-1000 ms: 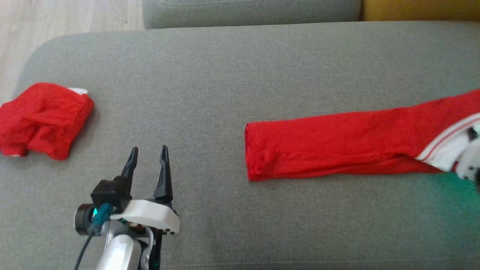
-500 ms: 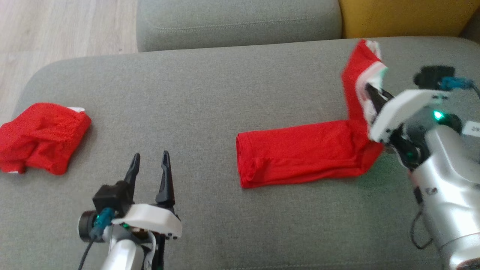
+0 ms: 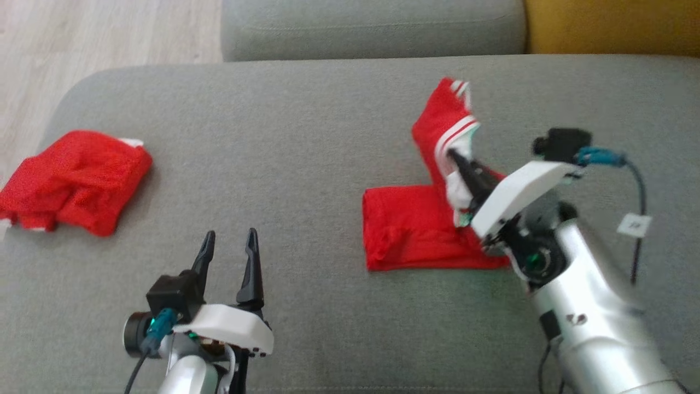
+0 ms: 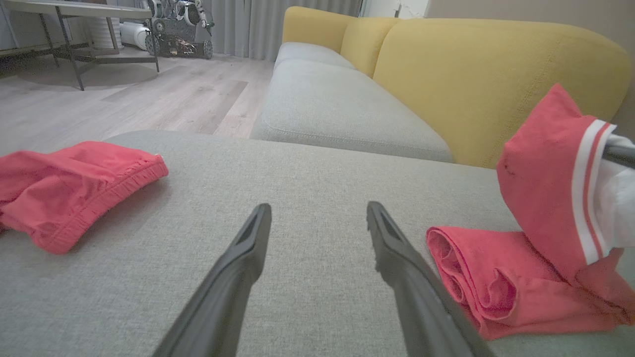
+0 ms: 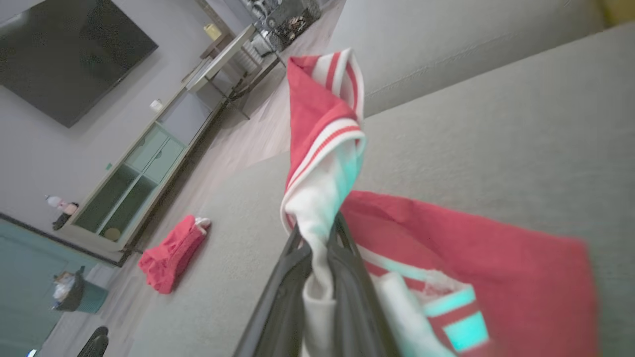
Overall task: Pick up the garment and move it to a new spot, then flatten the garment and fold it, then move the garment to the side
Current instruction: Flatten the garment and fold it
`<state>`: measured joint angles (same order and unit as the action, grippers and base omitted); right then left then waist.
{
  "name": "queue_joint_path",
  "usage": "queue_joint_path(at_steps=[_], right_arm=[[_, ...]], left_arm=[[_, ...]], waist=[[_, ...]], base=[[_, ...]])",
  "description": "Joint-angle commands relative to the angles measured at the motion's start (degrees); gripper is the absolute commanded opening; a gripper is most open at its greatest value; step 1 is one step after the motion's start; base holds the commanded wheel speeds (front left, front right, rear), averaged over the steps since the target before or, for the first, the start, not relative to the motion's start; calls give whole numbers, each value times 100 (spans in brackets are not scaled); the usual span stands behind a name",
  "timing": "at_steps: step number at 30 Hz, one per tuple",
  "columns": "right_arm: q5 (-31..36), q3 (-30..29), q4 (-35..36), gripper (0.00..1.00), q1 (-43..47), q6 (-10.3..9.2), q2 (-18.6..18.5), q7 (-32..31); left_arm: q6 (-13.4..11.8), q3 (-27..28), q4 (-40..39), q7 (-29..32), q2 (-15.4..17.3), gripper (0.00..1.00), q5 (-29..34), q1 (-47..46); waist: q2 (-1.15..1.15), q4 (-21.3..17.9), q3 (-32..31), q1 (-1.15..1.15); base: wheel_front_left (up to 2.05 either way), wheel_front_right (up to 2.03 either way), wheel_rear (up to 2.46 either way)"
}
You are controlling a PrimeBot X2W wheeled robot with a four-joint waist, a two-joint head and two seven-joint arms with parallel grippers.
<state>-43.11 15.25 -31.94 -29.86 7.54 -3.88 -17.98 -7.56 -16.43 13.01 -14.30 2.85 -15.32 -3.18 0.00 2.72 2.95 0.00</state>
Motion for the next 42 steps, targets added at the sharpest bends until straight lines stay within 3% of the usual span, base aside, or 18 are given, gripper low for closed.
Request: queue_joint_path(at_steps=[1,12,13,14,15,24,30,33,42], right_arm=[[-173,329,90,0,-124,-5,98,171],[-218,1528,-872,0,-203,-5,100,762],[-239,1627,-876,36,-220,-5,100,778],[-239,1627,-876,36,-220,-5,100,778],[-466,1804,-773,100,-225,-5,100,786],[-996,2609,-126,100,-223,-5,100,556],[-974,2138,-67,100,-311,-5,100,575],[-554,1755,-17,100,-443,-5,30,618],[1541,727,602,100,-79,-5,-1036,1219]], left_arm=[[-11,96,-170,-70,3,100,-69,-293],[-44,24,-121,-70,3,100,-84,-379],[-45,28,-122,-70,3,100,-85,-378],[-45,28,-122,-70,3,100,-85,-378],[-48,33,-121,-70,3,100,-87,-373],[-83,24,-72,-70,3,100,-134,-330],[-99,116,-74,-70,3,100,-158,-250],[-94,172,-99,-70,3,100,-156,-210],[-95,148,-221,-70,3,100,-261,-207]], waist=[[0,142,117,0],[0,428,322,0],[0,433,323,0],[0,433,323,0],[0,431,317,0],[0,244,168,0],[0,12,-44,0],[0,-121,-134,0],[0,-390,-233,0]], base=[[0,0,0],[0,0,0],[0,0,0],[0,0,0],[0,0,0],[0,0,0],[0,0,0],[0,0,0],[0,0,0]])
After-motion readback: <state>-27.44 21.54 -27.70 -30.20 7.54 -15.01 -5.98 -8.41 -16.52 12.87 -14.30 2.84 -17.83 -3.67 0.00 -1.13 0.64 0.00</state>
